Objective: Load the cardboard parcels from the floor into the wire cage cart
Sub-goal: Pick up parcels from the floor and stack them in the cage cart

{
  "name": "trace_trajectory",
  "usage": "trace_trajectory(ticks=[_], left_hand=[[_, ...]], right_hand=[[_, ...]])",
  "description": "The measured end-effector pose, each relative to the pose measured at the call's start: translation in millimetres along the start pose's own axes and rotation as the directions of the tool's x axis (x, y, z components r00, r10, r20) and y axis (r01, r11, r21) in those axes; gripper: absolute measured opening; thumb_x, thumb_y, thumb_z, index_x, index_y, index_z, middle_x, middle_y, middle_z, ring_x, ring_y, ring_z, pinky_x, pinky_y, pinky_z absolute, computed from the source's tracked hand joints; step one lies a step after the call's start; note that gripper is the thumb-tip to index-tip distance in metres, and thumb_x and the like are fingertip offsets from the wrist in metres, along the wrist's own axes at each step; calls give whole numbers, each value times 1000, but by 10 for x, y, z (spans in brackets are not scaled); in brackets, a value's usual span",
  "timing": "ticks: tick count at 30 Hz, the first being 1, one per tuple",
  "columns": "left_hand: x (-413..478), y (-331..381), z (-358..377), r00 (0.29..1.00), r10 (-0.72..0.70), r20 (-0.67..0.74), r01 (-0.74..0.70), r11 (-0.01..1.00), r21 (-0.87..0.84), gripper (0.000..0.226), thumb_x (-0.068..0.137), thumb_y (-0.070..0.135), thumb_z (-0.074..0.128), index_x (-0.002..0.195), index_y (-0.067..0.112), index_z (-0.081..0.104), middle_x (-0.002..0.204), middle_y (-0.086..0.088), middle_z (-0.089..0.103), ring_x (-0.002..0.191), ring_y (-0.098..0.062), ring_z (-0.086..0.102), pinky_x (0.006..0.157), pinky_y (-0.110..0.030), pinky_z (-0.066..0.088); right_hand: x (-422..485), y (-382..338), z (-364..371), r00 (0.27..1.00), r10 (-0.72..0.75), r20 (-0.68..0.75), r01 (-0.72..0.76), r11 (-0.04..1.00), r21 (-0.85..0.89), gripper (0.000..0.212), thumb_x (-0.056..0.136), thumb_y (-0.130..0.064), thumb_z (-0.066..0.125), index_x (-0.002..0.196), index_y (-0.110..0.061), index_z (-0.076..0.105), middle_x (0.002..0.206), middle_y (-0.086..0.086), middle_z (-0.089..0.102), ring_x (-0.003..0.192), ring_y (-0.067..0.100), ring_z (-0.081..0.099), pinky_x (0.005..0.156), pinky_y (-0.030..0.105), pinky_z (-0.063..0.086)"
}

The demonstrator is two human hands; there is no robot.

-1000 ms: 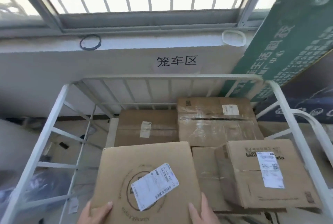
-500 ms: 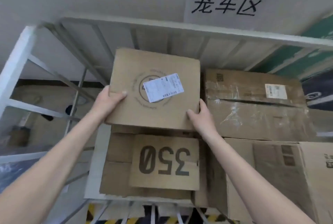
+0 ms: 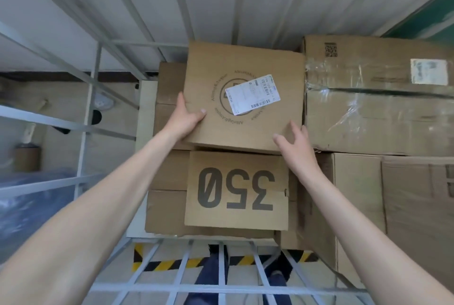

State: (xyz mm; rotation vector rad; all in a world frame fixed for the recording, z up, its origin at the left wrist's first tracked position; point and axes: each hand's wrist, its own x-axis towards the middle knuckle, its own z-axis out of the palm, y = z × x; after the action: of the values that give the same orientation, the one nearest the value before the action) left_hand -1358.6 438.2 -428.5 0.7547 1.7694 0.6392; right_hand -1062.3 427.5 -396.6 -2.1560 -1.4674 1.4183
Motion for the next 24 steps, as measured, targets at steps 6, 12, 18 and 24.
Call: trace_trajectory(ticks=[6, 12, 18, 24], left_hand=[[-169, -70, 66, 996, -86, -34, 88, 994, 59, 96, 94, 38, 65, 160, 20, -4, 161, -3, 33, 143, -23, 38, 118, -42, 31], [-1051, 149, 638, 985, 32, -169, 30, 936, 351, 82, 98, 47, 51, 159, 30, -1, 168, 1, 3, 154, -20, 3, 120, -50, 12], [-2967, 521, 2047, 985, -26, 169, -10, 979, 204, 70, 96, 44, 59, 155, 39, 22, 163, 10, 23, 146, -11, 26, 116, -38, 27], [-3947, 1058, 3438, 931, -133, 340, 148, 989, -18, 82, 91, 41, 68, 157, 32, 20, 164, 6, 25, 148, -11, 25, 122, -39, 22]], right_hand=[[-249, 76, -103, 997, -55, 63, 58, 997, -50, 72, 94, -38, 52, 158, -27, 22, 168, 2, 2, 153, 18, 9, 117, 32, 15], [-1013, 282, -494, 980, -93, 175, 91, 996, 17, 68, 97, -40, 43, 155, -46, 8, 167, -14, 4, 149, 12, 22, 106, 29, 29], [-2091, 664, -1870, 948, -296, 115, 287, 954, 86, 56, 96, -53, 43, 141, -70, 16, 153, -45, 12, 139, -22, 11, 115, 22, 18], [-2298, 1744, -3740, 880, -104, -464, 155, 985, 72, 44, 99, -26, 54, 137, -46, 46, 143, -22, 50, 130, 8, 48, 106, 25, 40]])
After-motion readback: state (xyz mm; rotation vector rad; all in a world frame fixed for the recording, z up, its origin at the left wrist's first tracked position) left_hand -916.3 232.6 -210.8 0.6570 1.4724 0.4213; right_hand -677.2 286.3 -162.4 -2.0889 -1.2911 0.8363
